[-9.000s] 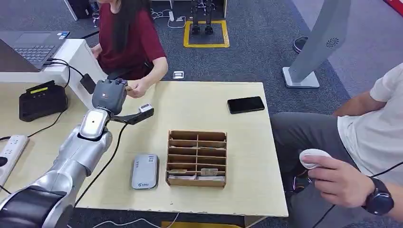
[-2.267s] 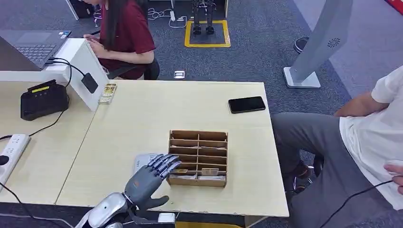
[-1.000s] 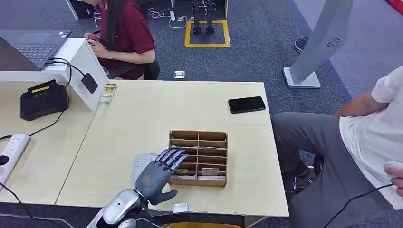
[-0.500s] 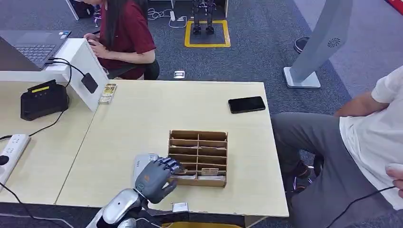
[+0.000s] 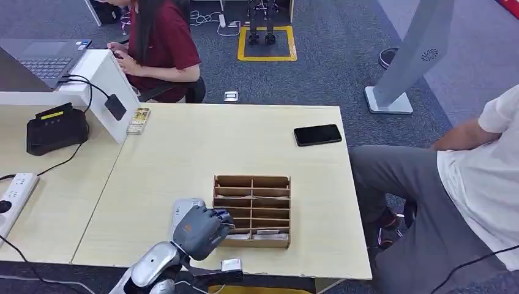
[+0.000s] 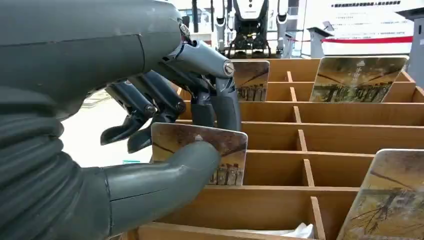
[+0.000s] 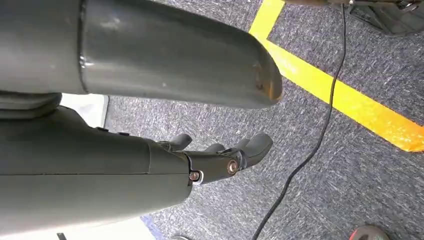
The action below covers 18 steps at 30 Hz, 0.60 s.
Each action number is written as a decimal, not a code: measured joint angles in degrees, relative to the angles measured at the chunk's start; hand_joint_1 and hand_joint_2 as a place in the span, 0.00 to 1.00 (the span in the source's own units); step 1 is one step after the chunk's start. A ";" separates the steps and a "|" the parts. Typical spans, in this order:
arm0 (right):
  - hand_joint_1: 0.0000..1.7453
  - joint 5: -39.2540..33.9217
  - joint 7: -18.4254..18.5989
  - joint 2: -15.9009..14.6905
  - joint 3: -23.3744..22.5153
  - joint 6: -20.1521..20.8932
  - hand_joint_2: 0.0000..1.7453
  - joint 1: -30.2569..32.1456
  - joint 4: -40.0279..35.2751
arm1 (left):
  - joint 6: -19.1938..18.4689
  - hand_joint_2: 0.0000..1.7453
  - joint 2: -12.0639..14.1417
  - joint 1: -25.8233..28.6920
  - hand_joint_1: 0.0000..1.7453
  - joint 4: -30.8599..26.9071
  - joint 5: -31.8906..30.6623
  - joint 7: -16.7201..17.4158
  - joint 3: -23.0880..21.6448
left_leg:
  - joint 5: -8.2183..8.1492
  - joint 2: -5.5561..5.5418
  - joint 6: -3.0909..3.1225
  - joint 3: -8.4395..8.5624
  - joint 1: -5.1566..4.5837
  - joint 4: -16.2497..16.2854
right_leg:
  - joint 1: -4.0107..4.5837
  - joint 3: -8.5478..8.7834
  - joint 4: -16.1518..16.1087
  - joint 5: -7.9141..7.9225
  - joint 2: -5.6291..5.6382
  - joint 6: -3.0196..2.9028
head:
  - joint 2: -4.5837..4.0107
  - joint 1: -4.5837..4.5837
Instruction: Pass the card to the sensor for recognition and then transmit it.
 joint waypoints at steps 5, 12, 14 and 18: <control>0.00 0.00 0.00 0.00 0.00 0.00 0.00 0.00 0.00 | 0.00 1.00 0.00 0.03 1.00 0.00 0.00 0.00 0.13 | 0.00 0.00 0.00 0.00 0.00 0.00 | 0.00 0.00 0.00 0.00 0.00 0.00 | 0.00 0.00; 0.00 0.00 0.00 0.00 0.00 0.00 0.00 0.00 0.00 | 0.00 1.00 0.00 0.03 1.00 0.00 0.00 0.00 0.20 | 0.00 0.00 0.00 0.00 0.00 0.00 | 0.00 0.00 0.00 0.00 0.00 0.00 | 0.00 0.00; 0.00 -0.02 0.00 0.00 0.00 0.00 0.00 0.00 0.00 | 0.00 1.00 0.00 0.03 1.00 0.00 0.00 0.00 0.20 | 0.00 0.00 0.00 0.00 0.00 0.00 | 0.00 0.00 0.00 0.00 0.00 0.00 | -0.02 0.00; 0.00 -0.02 0.00 0.00 0.00 0.00 0.00 0.00 0.00 | 0.00 1.00 0.00 0.04 1.00 0.02 0.00 0.00 0.20 | 0.00 0.00 0.00 0.00 0.00 0.00 | 0.00 0.00 0.00 0.00 0.00 0.00 | 0.00 0.00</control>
